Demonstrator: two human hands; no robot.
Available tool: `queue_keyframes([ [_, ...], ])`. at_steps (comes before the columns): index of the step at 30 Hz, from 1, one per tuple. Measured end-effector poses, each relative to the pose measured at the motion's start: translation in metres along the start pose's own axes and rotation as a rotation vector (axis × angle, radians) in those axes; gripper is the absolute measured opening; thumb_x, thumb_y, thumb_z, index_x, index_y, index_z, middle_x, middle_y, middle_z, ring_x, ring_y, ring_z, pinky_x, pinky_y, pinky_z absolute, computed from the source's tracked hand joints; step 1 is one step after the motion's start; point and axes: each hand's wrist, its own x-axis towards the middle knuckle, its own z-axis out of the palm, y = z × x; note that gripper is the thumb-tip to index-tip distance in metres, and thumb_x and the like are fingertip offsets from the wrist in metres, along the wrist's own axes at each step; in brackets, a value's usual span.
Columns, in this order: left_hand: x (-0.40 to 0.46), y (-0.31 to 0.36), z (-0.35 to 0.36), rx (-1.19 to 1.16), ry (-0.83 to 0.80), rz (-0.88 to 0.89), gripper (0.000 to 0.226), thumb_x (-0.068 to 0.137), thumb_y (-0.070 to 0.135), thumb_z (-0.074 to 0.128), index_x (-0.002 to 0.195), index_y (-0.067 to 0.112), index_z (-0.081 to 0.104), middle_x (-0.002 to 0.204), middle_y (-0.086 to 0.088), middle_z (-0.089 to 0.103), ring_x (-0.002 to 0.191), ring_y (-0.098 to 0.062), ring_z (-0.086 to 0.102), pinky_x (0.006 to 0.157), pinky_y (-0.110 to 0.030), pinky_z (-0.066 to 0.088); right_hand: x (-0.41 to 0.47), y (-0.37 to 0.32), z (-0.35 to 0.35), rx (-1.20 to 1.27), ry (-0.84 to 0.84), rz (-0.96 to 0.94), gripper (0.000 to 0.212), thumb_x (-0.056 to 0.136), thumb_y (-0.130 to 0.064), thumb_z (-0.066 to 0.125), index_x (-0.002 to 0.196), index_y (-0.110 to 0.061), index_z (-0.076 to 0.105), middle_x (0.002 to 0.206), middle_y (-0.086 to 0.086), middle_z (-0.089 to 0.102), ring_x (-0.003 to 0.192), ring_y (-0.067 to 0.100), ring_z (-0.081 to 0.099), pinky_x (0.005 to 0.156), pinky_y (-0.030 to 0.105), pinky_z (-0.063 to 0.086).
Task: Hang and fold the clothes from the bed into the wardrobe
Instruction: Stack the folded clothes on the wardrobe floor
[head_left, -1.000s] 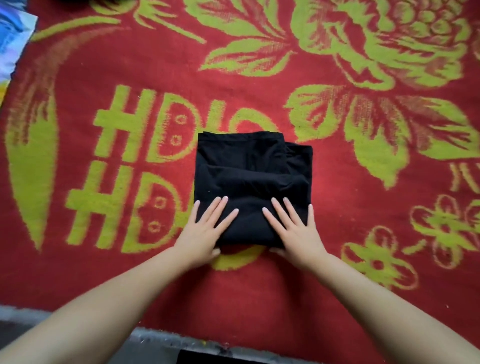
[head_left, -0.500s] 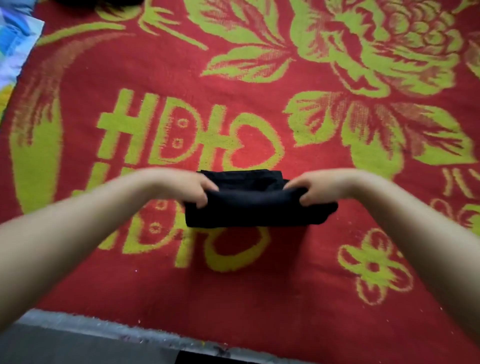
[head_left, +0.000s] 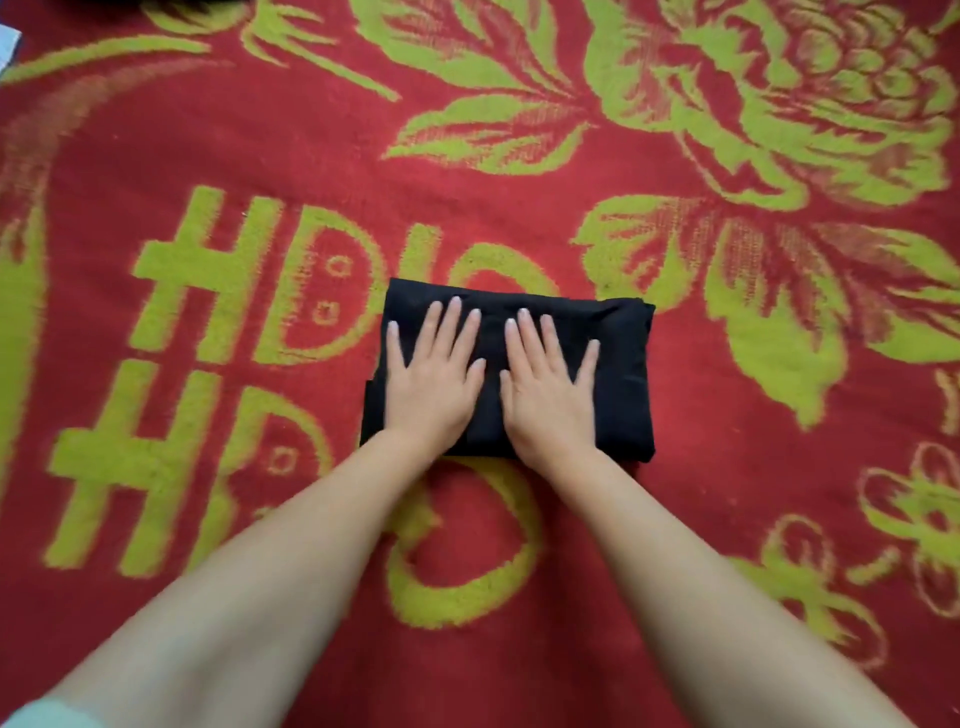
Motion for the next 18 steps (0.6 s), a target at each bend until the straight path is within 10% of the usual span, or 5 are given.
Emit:
queue_keyframes([
  [7,-0.01,-0.08,0.019,-0.133,-0.052,-0.289,0.057,0.1,0.042,0.019,0.153,0.023,0.008,0.161,0.003,0.001,0.148,-0.013,-0.004,0.116,-0.055,-0.006,-0.021,0.094,0.013,0.188,-0.059,0.303,0.055,0.102,-0.04,0.016,0.153,-0.031,-0.003,0.16,-0.011,-0.011,0.147,0.012,-0.014,0.111,0.063,-0.011],
  [14,-0.062,-0.036,-0.005,0.009,0.038,0.366,0.081,0.082,0.049,0.051,0.15,0.017,0.023,0.157,-0.012,0.018,0.145,-0.026,0.02,0.112,-0.063,0.014,-0.074,0.047,-0.002,0.102,0.037,-0.178,0.084,0.077,-0.033,0.059,0.152,-0.025,0.022,0.161,0.005,0.009,0.148,0.025,-0.002,0.107,0.069,0.003],
  [18,-0.048,-0.018,0.002,0.097,-0.079,0.2,0.094,0.082,0.024,0.061,0.152,0.024,-0.002,0.16,-0.011,0.004,0.148,-0.027,0.001,0.112,-0.064,0.003,-0.049,0.036,0.005,-0.005,-0.067,0.018,0.097,0.085,-0.027,0.062,0.151,-0.033,-0.008,0.161,0.005,-0.012,0.146,0.031,-0.017,0.109,0.067,0.001],
])
